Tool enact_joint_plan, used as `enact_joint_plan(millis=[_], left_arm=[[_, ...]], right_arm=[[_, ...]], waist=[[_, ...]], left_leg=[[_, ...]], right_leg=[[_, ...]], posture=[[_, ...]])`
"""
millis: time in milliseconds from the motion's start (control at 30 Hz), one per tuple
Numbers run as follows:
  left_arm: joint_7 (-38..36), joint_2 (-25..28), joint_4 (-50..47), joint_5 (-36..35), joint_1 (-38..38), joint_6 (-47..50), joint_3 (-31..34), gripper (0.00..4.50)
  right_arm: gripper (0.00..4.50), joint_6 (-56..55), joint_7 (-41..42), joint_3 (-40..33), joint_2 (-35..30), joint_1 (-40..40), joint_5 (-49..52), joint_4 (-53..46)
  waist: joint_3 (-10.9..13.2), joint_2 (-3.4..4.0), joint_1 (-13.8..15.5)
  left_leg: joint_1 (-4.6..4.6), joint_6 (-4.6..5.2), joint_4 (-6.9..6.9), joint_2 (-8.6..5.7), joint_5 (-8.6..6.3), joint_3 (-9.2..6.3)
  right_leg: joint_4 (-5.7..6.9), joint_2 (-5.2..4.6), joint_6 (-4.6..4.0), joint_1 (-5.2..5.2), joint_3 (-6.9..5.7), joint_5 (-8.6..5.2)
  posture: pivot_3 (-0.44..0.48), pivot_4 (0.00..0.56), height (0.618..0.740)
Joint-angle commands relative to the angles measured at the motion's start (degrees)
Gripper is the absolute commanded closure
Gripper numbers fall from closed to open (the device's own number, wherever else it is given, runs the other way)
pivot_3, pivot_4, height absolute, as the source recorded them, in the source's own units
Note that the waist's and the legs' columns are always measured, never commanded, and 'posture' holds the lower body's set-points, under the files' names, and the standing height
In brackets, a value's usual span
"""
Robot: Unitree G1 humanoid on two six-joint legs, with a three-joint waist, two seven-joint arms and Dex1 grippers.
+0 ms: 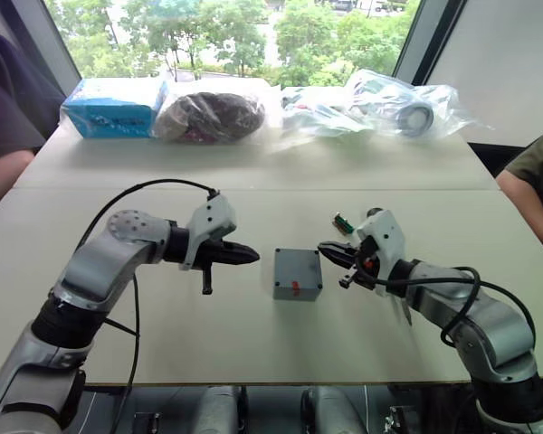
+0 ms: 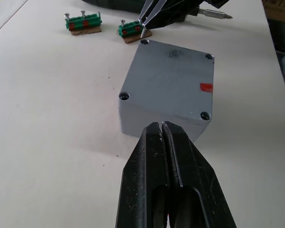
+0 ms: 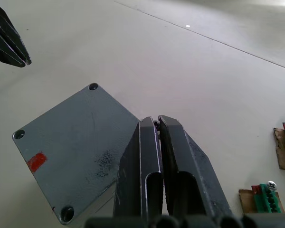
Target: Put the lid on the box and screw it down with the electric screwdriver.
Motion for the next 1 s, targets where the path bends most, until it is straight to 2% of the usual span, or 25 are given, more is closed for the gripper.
enact_joint_plan(millis=[33, 1000], left_arm=[[0.4, 0.54, -2.04, -0.36, 0.04, -0.4, 1.06, 4.5], [0.87, 0.27, -1.06, 0.15, -0.35, -1.33, 0.68, 4.5]], right_arm=[[4.43, -1.43, 0.44, 0.04, 0.05, -0.54, 0.27, -1.0], [4.43, -2.49, 0.08, 1.96, 0.04, 0.09, -2.02, 0.57]], waist=[[0.0, 0.0, -0.01], [0.0, 0.0, -0.01]], left_leg=[[0.0, 0.0, 0.0, 0.0, 0.0, 0.0], [0.0, 0.0, 0.0, 0.0, 0.0, 0.0]], right_leg=[[0.0, 0.0, 0.0, 0.0, 0.0, 0.0], [0.01, 0.0, 0.0, 0.0, 0.0, 0.0]], posture=[[0.0, 0.15, 0.74], [0.0, 0.15, 0.74]])
